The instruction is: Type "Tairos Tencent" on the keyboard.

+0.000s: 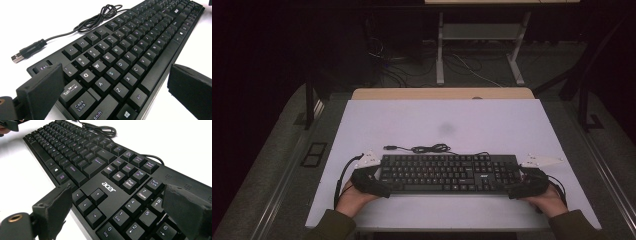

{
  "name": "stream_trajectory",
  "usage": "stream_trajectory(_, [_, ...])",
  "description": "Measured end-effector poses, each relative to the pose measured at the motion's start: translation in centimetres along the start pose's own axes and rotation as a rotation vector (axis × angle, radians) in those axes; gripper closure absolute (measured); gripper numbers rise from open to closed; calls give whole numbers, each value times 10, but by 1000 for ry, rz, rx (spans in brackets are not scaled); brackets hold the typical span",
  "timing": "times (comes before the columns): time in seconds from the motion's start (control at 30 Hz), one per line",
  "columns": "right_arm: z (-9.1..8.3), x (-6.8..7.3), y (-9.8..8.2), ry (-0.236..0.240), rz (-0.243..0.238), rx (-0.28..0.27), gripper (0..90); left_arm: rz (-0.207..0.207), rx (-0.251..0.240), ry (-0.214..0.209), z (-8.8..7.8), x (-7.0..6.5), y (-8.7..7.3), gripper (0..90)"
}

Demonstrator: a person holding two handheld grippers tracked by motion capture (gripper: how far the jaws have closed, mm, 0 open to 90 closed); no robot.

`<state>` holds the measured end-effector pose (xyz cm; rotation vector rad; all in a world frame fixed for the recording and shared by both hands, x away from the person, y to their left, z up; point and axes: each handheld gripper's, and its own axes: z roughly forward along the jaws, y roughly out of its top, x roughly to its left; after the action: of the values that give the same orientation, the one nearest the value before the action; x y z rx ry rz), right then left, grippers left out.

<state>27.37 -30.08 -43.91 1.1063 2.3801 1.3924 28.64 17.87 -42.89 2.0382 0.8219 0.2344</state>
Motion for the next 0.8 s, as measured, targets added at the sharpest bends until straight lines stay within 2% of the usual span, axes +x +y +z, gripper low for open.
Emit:
stream_trajectory(0.3, [0, 0, 2, 4, -5, -8, 92, 1, 1, -3, 0, 0, 1, 1])
stream_trajectory(0.8, [6, 7, 13, 48, -10, -20, 92, 7, -9, -9, 1, 0, 4, 1])
